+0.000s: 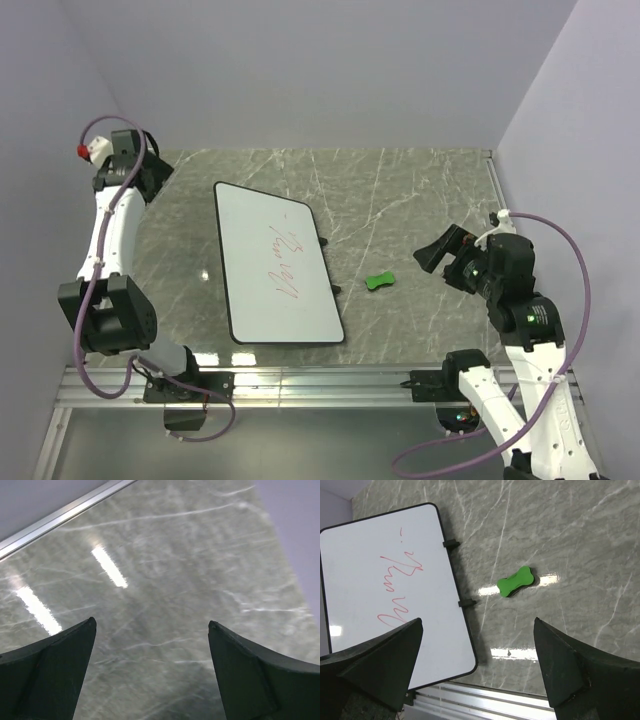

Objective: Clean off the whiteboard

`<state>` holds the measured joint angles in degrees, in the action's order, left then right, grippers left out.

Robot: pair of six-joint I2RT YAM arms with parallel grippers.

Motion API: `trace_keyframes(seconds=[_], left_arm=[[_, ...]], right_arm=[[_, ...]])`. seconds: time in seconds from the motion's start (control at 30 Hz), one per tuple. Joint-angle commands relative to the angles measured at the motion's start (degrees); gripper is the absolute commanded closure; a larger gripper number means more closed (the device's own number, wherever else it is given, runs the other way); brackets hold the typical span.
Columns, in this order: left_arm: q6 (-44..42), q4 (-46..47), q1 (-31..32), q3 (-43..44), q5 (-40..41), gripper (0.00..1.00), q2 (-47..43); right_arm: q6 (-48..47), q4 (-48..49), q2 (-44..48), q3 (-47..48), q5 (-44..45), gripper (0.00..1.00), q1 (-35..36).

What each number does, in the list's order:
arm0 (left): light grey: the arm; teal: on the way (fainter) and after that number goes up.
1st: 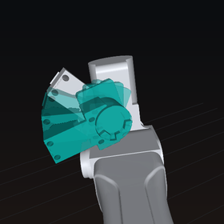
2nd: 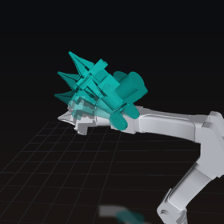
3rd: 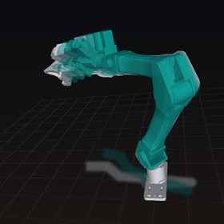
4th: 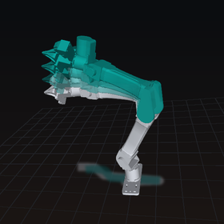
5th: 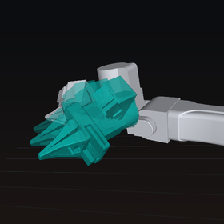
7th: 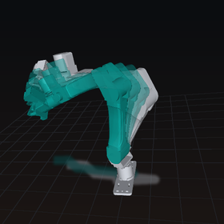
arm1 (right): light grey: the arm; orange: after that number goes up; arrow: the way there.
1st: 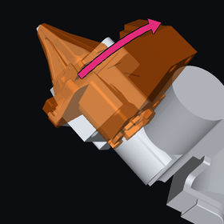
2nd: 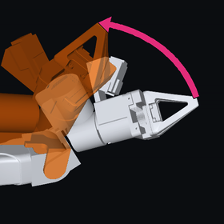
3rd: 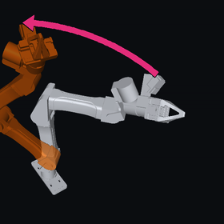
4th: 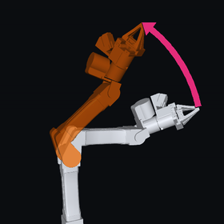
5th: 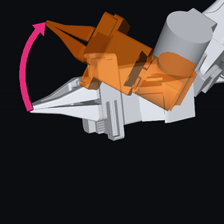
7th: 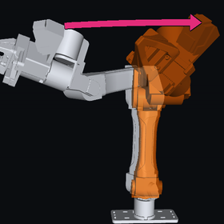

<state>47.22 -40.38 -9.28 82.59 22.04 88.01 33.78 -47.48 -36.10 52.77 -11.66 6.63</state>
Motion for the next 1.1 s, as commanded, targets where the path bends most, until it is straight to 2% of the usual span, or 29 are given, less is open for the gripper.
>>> trace_keyframes(seconds=[0.0, 0.03, 0.07, 0.1, 0.13, 0.17, 0.23, 0.3, 0.33, 0.37, 0.4, 0.43, 0.53, 0.6, 0.7, 0.9, 1.07], left_arm=[[2.3, -5.5, 0.1, 9.3, -3.5, 0.01, -2.1], [4.0, -4.4, 0.1, 9.8, -6.2, 0.00, -2.4], [5.0, 0.1, -0.5, 8.6, -19.8, 0.01, -4.5], [6.6, 5.2, -0.9, 3.3, -26.8, 0.01, -5.6], [9.3, 15.3, -1.0, 0.8, -31.9, 0.00, -6.5], [14.6, 19.7, -0.9, -4.0, -38.4, 0.00, -8.2], [19.6, 32.1, -0.7, -8.8, -39.6, 0.01, -12.2], [21.5, 37.1, -0.7, -12.0, -38.7, 0.01, -13.8], [20.8, 36.1, -0.8, -10.4, -38.0, 0.01, -13.5], [18.1, 28.0, -0.3, -7.8, -37.3, 0.00, -11.2], [16.5, 24.2, 0.0, -2.1, -34.8, 0.01, -10.1], [14.3, 21.3, 0.8, -0.2, -33.1, 0.01, -9.4], [5.8, 14.6, 6.1, 2.7, -22.3, 0.01, -10.7], [2.0, 10.6, 8.9, 1.9, -16.5, 0.01, -12.4], [0.0, 7.2, 11.7, -1.1, -15.1, 0.01, -14.5], [-2.7, 7.2, 18.7, -11.0, -13.6, 0.01, -20.3], [-4.9, 5.5, 24.3, -12.5, -12.2, 0.01, -20.7]], right_arm=[[-0.4, -1.2, 0.1, 3.1, -0.3, 0.02, 0.5], [-0.1, -1.3, -0.1, 3.4, -0.9, 0.02, 0.4], [0.2, -1.2, -0.6, 3.5, -1.3, 0.02, 0.5], [0.5, -1.0, -1.0, 4.0, -1.4, 0.02, 0.4], [0.9, -0.8, -1.4, 4.2, -1.6, 0.02, 0.4], [2.2, -0.5, -2.9, 4.5, -1.7, 0.02, 0.4], [4.4, -0.7, -6.9, 6.0, -2.2, 0.02, 0.5], [8.5, 0.6, -10.6, 6.7, -7.6, 0.05, 0.4], [9.9, 1.4, -12.5, 6.8, -9.8, 0.08, 0.6], [13.3, 2.7, -16.0, 6.7, -11.3, 0.09, 0.7], [14.9, 3.1, -17.6, 6.7, -11.7, 0.10, 0.7], [16.4, 3.5, -18.8, 6.6, -11.9, 0.10, 1.2], [19.8, 2.4, -26.0, 7.7, -7.9, 0.14, 2.9], [20.3, -3.2, -30.3, 11.1, -3.0, 0.14, 4.5], [21.3, -7.6, -37.5, 14.8, 1.1, 0.13, 8.7], [27.0, -4.7, -45.2, 13.8, 3.0, 0.19, 11.1], [30.9, -5.0, -52.7, 14.8, 3.7, 0.20, 12.0]])
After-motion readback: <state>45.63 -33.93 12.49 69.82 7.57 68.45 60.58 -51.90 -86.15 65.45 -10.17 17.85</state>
